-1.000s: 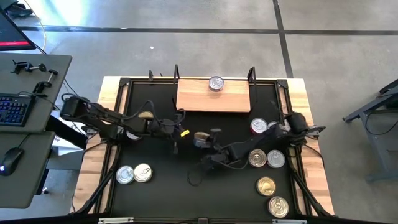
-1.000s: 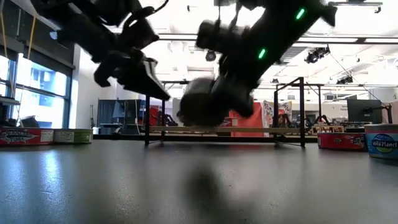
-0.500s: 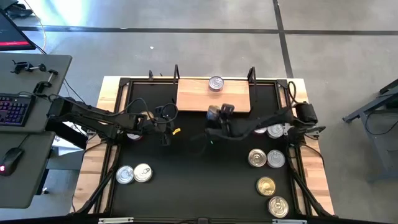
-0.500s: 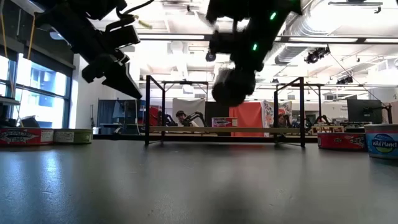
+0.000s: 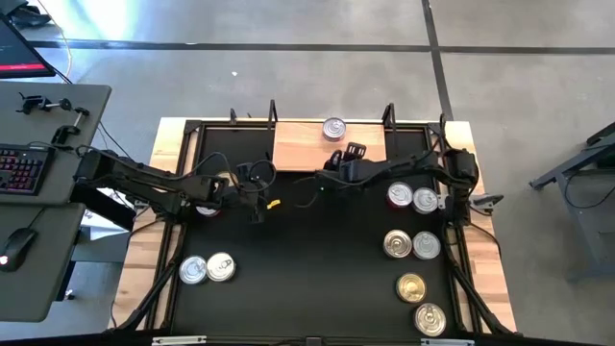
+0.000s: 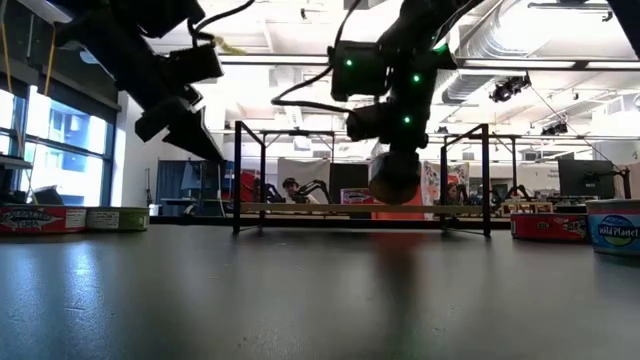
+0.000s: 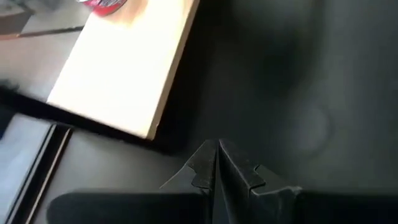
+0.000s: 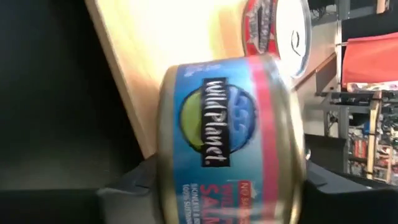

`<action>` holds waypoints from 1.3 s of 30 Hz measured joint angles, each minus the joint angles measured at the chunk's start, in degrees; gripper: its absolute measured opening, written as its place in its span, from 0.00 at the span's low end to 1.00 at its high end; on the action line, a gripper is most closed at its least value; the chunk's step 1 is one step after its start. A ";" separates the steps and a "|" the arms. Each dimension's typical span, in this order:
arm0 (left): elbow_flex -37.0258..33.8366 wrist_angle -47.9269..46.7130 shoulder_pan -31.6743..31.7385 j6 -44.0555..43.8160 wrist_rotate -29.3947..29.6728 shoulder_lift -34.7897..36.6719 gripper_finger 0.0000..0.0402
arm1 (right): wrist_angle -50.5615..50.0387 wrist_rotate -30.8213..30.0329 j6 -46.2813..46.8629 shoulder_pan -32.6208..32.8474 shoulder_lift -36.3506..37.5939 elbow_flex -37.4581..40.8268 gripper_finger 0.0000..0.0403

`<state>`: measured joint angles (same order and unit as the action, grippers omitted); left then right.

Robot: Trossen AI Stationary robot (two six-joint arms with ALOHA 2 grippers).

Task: Stack canned seafood by type on shelf
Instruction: Put the blue tuna can on the shelf

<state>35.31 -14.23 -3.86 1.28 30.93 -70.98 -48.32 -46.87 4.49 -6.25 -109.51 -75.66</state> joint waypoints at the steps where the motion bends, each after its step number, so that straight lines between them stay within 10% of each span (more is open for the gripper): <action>1: 0.00 -1.08 0.00 -0.91 1.21 0.02 0.03 | -0.16 0.00 0.02 -0.25 0.02 -0.02 0.56; 25: 0.00 -11.73 -4.48 -9.25 11.99 0.94 0.03 | -9.17 11.96 -0.06 -6.96 0.87 -6.26 0.67; 39: 0.00 -18.26 -7.27 -15.00 17.68 0.92 0.03 | -8.24 30.71 0.07 -19.45 0.92 -11.09 0.05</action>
<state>35.31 -32.48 -11.13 -13.72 48.61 -70.06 -56.57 -16.16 4.56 -25.70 -108.60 -86.75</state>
